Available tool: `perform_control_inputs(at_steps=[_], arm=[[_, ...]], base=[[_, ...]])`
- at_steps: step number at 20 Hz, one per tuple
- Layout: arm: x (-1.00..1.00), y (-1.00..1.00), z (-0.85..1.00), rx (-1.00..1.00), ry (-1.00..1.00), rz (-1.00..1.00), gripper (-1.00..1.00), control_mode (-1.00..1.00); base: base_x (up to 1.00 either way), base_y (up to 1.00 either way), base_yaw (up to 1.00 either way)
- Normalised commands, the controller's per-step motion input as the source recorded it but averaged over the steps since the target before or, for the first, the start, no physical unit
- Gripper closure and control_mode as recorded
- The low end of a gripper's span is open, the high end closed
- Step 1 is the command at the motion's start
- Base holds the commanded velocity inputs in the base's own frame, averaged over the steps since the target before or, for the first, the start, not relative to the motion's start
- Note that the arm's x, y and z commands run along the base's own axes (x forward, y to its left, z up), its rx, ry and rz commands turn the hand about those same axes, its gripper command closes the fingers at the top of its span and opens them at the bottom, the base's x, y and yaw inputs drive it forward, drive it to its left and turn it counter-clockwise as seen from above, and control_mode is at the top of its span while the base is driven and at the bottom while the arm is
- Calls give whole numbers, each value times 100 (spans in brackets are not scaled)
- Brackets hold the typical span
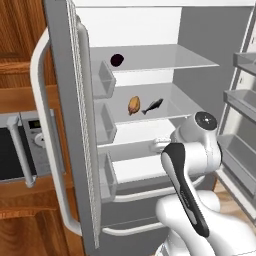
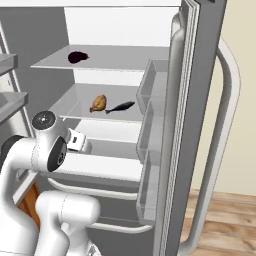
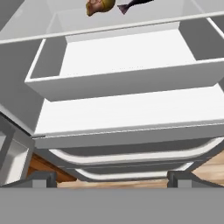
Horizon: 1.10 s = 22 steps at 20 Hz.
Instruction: Gather the onion and eggplant from the fridge and place them on a tray on the dining counter. Then gather the fish and chicken drumstick from the fridge and place them on the other tray.
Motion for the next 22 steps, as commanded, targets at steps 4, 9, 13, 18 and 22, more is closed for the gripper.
perform_control_inputs(at_steps=[4,9,13,18,22], arm=[[0,0,0,0,0,0,-100,100],[0,0,0,0,0,0,-100,100],[0,0,0,0,0,0,-100,100],[0,0,0,0,0,0,-100,100],[0,19,19,-8,-8,0,-100,-100]], base=[[27,26,8],[33,25,11],[8,21,5],[0,20,0],[0,0,0]])
